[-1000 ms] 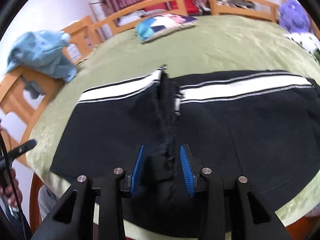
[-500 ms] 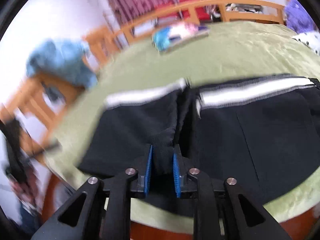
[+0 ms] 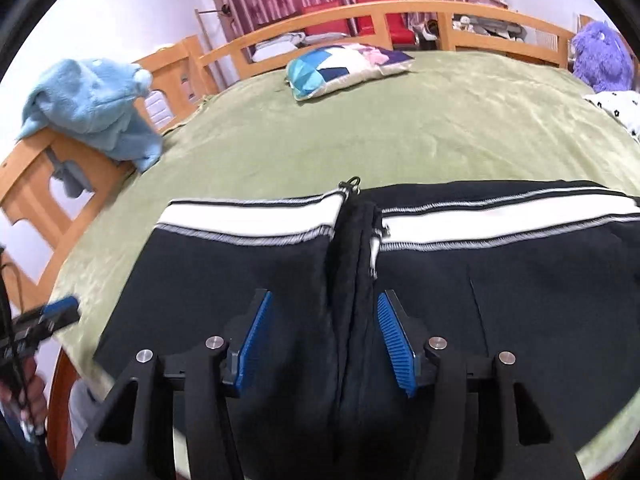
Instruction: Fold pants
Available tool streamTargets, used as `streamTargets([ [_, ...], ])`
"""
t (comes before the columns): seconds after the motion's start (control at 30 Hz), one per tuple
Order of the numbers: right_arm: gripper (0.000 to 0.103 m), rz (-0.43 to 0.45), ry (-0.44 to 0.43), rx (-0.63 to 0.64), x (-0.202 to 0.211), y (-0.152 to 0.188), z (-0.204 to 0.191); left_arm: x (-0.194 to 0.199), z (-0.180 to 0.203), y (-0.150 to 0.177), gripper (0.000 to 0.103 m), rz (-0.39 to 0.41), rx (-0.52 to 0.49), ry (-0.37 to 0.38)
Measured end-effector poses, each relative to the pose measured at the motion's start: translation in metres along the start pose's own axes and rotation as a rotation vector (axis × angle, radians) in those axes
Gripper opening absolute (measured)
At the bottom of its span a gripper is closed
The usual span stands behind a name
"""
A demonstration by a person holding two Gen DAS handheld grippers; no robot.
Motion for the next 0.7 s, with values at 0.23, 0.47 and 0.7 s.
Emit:
streamTargets([
  [0.23,0.019,-0.146,0.005,-0.025,-0.048,0.01,0.019,-0.027,-0.006,-0.009,0.059,-0.046,-0.059,-0.115],
  [0.47,0.05,0.053,0.196,-0.008,0.069,0.011,0.083,-0.057,-0.012,-0.021,0.059,-0.095,-0.011,-0.087],
  [0.7,0.062,0.095,0.435,-0.269,0.142,0.048,0.212,-0.095,-0.014,-0.021,0.059,-0.164,0.047,-0.048],
])
Point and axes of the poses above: each gripper's, at about its wrist camera, not at the fingertips, and x roughly against the way its jaws point, z to its right, y to its underside, the point moved 6 cm from there along -x, roughly the way its jaws point, and after that the axes turned 6 degrees about z, right-handed, at the moved point
